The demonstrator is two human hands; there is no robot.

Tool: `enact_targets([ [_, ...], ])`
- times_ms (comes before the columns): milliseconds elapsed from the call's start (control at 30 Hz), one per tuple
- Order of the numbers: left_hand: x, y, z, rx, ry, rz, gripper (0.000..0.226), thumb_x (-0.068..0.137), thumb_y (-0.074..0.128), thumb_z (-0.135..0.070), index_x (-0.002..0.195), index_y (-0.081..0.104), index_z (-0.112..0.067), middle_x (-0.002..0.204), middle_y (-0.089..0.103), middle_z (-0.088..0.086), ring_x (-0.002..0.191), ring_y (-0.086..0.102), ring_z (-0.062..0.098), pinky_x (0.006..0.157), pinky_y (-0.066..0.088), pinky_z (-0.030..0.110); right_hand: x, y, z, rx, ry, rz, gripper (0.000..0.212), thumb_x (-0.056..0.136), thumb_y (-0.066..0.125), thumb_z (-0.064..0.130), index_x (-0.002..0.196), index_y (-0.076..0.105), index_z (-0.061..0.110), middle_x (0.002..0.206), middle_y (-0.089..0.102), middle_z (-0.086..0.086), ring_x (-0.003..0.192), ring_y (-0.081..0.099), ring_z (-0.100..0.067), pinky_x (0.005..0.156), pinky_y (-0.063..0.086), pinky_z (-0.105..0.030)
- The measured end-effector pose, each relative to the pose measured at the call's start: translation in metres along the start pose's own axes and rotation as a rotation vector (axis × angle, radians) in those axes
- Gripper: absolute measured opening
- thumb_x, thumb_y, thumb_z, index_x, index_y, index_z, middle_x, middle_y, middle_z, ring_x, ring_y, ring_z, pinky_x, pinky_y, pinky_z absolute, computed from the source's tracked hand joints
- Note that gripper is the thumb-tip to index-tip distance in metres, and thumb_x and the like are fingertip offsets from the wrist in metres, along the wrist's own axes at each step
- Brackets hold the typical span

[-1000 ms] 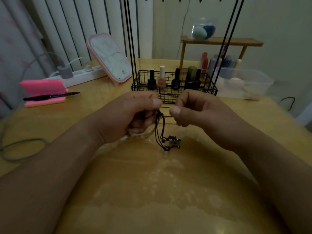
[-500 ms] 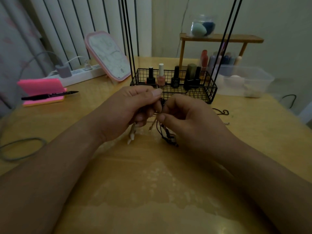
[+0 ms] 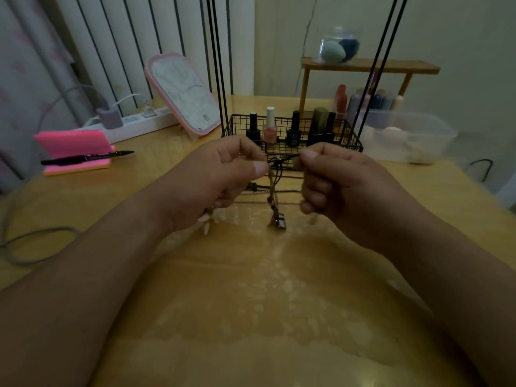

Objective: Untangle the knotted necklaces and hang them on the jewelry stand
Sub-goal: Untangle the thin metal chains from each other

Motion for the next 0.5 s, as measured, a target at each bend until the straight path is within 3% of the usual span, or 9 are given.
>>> enact_targets([
  [67, -0.002, 0.003, -0.001, 0.029, -0.007, 0.015, 0.026, 0.089, 0.075, -0.024, 0.110, 0.063, -0.014, 0.060, 0.040, -0.004, 0.048, 0.028, 0.011, 0.045, 0.023, 0.027, 0.000, -0.004, 0.003, 0.059, 0.020, 0.023, 0.021, 0.106, 0.051, 0.023, 0.090, 0.062, 0.014, 0.063, 0.031, 0.001, 0.053, 0.030, -0.013, 0.048, 0.030, -0.025],
  [133, -0.003, 0.007, -0.003, 0.023, 0.007, 0.042, 0.026, 0.086, 0.068, -0.026, 0.109, 0.066, -0.013, 0.058, 0.041, -0.004, 0.047, 0.027, 0.011, 0.045, 0.023, 0.026, 0.001, -0.007, 0.007, 0.060, 0.000, 0.042, 0.024, 0.105, 0.053, 0.024, 0.085, 0.062, 0.015, 0.063, 0.027, 0.002, 0.052, 0.024, -0.012, 0.046, 0.020, -0.025],
  [500, -0.005, 0.015, -0.004, 0.000, 0.023, 0.138, 0.009, 0.096, 0.069, -0.025, 0.094, 0.072, -0.016, 0.054, 0.039, -0.005, 0.045, 0.027, 0.011, 0.042, 0.023, 0.023, 0.003, -0.025, 0.008, -0.087, -0.019, -0.015, 0.027, 0.096, 0.062, 0.035, 0.083, 0.052, 0.013, 0.065, 0.027, -0.001, 0.056, 0.023, -0.017, 0.053, 0.017, -0.033],
])
Point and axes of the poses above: each hand's wrist, its own x-axis towards the middle knuckle, its own y-axis out of the palm, z = x × y, the point moved 9 cm from there along x, towards the middle knuckle
